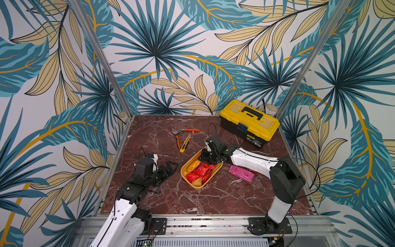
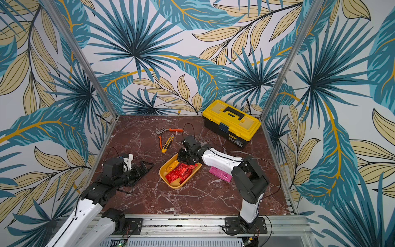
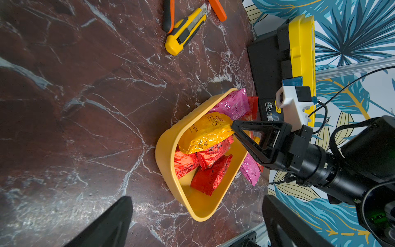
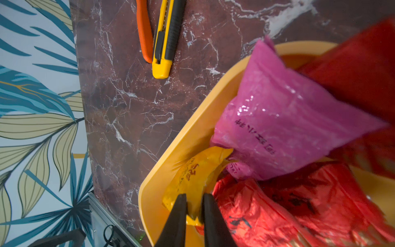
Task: Take the tea bags out of the storage box
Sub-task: Pick up the tea bag from the storage box.
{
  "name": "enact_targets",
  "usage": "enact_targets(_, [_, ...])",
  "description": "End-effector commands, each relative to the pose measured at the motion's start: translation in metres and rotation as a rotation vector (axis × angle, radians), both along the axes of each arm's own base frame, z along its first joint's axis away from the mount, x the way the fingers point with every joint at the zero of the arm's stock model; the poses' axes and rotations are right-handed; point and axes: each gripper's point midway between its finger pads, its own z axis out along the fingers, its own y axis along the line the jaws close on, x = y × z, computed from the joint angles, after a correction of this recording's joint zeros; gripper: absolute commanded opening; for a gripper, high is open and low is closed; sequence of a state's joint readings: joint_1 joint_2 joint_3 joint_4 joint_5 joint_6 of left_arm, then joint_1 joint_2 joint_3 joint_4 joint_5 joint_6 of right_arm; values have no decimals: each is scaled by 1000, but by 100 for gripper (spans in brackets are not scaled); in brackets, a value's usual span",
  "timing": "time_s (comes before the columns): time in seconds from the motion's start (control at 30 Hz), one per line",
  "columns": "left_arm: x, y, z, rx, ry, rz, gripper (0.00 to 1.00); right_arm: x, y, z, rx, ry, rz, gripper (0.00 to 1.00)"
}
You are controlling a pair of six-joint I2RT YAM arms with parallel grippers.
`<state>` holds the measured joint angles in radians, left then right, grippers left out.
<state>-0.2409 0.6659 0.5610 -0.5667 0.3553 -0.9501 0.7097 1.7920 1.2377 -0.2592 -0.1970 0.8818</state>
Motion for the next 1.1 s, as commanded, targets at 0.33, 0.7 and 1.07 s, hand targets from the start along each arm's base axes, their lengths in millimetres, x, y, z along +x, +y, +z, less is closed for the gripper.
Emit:
enact_targets(0.33, [0,3,-1,11,1,10,100,-2,3,9,9,-24,17,0])
enact_targets(0.7, [3,5,24,49,-34,-13,100,-7,16,54,119,-66,73,0])
enact_targets(1.07, [24,-21,62,-34,-88,-120,100,-9,-17,106,121,-164,58,0])
